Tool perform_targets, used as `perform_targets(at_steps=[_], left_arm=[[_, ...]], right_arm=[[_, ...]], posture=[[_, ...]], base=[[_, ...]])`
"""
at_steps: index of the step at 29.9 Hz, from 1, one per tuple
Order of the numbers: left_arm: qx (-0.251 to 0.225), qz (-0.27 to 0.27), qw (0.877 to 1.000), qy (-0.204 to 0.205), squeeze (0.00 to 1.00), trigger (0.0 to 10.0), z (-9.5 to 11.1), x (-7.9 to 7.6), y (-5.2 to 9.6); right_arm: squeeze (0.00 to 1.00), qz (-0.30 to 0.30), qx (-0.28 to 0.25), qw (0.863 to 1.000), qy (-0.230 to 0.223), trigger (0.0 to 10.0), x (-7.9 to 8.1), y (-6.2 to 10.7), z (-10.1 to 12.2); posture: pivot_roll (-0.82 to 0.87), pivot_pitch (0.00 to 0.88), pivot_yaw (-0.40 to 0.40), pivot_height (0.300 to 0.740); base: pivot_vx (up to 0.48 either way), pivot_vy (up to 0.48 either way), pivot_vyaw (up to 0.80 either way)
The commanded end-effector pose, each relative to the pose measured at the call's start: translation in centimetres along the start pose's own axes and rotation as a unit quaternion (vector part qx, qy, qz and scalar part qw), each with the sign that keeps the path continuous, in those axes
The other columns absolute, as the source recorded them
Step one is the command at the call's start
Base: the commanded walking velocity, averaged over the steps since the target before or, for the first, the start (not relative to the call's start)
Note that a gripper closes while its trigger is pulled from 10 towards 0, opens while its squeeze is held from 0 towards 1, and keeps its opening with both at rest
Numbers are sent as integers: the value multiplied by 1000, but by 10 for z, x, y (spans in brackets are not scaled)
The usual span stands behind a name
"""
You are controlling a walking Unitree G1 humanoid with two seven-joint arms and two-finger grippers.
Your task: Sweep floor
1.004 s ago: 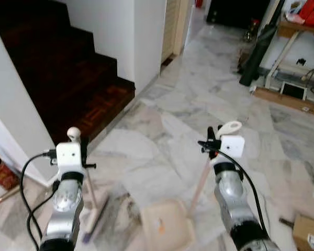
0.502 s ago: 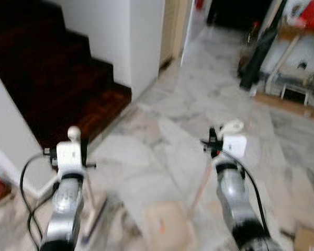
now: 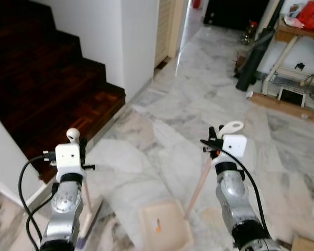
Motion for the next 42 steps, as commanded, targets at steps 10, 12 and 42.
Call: perform_targets(at_steps=[10, 12, 42], left_arm=[[-27, -9, 1000, 0, 0, 10000, 12, -3, -3], [-27, -10, 1000, 0, 0, 10000, 12, -4, -4], [-28, -27, 999, 1, 0, 10000, 13, -9, -6]], right_arm=[[0, -4, -25, 1000, 9, 10000, -5, -8, 13], [0, -5, -25, 1000, 9, 10000, -5, -8, 13], [0, 0, -29, 1000, 9, 10000, -3, -8, 14]], posture=[[116, 0, -64, 740], [115, 0, -62, 740], [119, 0, -64, 740]], base=[[315, 0, 0], [315, 0, 0], [316, 0, 0]])
Point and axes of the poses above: a point about 5 cm out from each wrist's last joint towards the gripper, its own y axis pointing back from the gripper into the wrist, its own z axis along the axis of the wrist's last joint, x = y × z, the point moved 2 cm from there along -y, pointing out of the wrist towards the gripper, and after that the axes turned 14 degrees about y, right-handed, at the moved point
